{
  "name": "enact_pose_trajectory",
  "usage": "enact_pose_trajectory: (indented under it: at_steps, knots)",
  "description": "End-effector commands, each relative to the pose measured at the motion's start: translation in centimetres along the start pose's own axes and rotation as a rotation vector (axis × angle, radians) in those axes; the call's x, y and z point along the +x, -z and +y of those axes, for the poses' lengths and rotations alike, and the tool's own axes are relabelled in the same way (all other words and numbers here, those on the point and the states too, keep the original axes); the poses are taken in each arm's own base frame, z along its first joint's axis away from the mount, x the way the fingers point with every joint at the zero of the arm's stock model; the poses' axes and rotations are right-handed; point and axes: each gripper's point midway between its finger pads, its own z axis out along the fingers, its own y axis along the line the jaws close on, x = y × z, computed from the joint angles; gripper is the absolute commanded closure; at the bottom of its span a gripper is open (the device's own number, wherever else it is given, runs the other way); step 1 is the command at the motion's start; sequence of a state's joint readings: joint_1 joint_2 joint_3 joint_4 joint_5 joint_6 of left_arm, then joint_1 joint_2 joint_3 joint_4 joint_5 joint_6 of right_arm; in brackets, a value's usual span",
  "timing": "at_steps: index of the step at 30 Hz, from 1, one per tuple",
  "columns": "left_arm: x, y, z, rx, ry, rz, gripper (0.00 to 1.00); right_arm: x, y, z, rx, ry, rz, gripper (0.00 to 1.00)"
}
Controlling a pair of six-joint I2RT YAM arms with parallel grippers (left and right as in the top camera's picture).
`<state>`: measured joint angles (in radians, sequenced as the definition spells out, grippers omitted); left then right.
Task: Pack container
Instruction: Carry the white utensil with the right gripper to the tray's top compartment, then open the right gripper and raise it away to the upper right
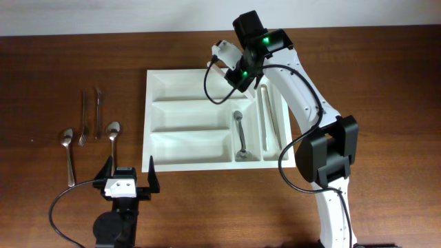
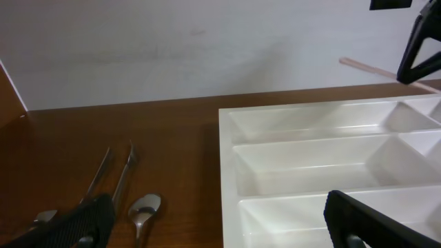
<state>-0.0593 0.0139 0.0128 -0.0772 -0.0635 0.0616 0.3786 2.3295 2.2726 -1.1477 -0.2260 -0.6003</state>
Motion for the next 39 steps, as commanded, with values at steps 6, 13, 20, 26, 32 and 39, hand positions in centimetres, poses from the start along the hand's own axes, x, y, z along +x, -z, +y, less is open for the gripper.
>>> enact_pose_trajectory:
  at_steps: [6,13,20,26,32,39]
  knots:
    - [0.0,0.0,0.3,-0.016,-0.015,-0.004,0.01,-1.3,-0.9,-0.7,0.034,0.438,-0.034,0.77]
    - [0.0,0.0,0.3,-0.016,-0.015,-0.004,0.01,-1.2,-2.1,-1.0,0.031,0.365,-0.034,0.68]
    - [0.0,0.0,0.3,-0.016,-0.015,-0.004,0.01,-0.1,-1.9,-1.5,0.019,0.148,-0.014,0.55]
    - [0.0,0.0,0.3,-0.016,-0.015,-0.004,0.01,1.6,-0.3,-4.3,0.048,-0.220,-0.022,0.36]
    - [0.0,0.0,0.3,-0.016,-0.015,-0.004,0.01,7.6,5.6,-12.1,0.156,-0.739,-0.066,0.01]
    - [0.0,0.0,0.3,-0.016,-0.015,-0.004,0.01,15.9,8.7,-15.9,0.190,-0.925,-0.003,0.01]
